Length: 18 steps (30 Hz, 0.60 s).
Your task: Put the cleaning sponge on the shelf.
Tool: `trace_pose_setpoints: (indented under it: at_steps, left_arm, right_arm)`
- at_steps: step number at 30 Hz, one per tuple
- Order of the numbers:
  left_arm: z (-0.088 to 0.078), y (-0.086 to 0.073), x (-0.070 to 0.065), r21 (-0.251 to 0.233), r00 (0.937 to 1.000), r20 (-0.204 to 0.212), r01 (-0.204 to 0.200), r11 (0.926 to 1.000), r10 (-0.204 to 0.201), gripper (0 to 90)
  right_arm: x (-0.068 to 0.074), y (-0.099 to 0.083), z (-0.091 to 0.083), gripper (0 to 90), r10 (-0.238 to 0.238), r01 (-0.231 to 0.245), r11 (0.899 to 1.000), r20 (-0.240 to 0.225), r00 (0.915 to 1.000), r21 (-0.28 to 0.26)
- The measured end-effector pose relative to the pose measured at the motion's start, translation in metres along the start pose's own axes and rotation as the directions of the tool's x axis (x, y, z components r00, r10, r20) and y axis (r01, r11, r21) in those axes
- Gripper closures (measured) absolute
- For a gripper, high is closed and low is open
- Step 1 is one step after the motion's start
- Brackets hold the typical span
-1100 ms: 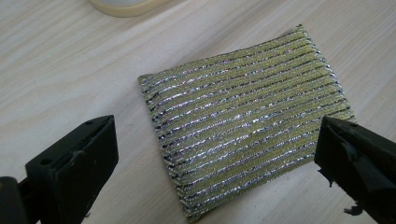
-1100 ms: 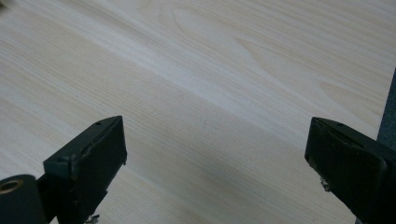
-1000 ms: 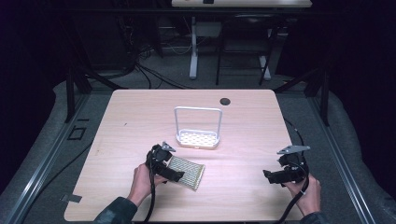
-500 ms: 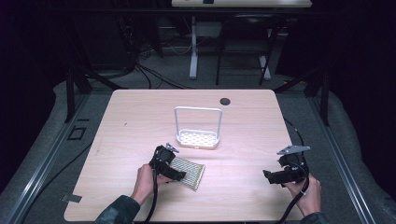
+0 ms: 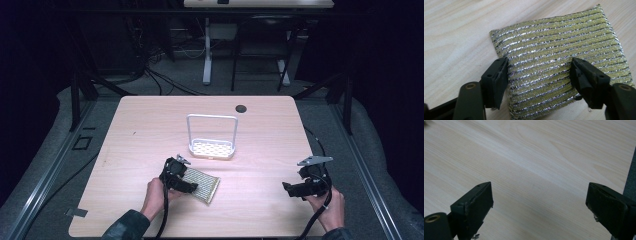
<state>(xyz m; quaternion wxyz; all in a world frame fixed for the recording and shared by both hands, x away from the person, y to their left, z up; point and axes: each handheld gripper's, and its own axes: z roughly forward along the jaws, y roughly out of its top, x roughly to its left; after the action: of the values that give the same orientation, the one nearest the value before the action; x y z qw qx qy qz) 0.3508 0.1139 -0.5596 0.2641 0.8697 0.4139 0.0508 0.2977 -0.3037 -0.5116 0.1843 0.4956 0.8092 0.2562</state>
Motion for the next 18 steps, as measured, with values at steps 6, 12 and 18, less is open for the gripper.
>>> trace_pose_setpoints:
  at_steps: [6,12,18]
  left_arm:
    - [-0.0005,-0.001,-0.002,-0.008,1.0,-0.006,0.007,0.9999,-0.007,40.8]
    - [-0.0011,-0.0025,-0.0032,-0.02,1.0,-0.004,0.007,0.9998,-0.008,47.0]
    - [-0.0014,-0.0035,-0.0069,-0.034,1.0,-0.001,-0.007,0.9994,0.007,54.7]
  right_arm:
    - [0.0002,0.0,-0.0001,8.4,-0.002,0.002,1.0,0.001,1.0,0.001]
    - [0.0004,-0.0001,0.0001,9.2,-0.002,0.002,1.0,0.002,1.0,0.001]
    - [0.0005,-0.0006,0.001,10.0,-0.006,0.006,1.0,0.003,1.0,0.001]
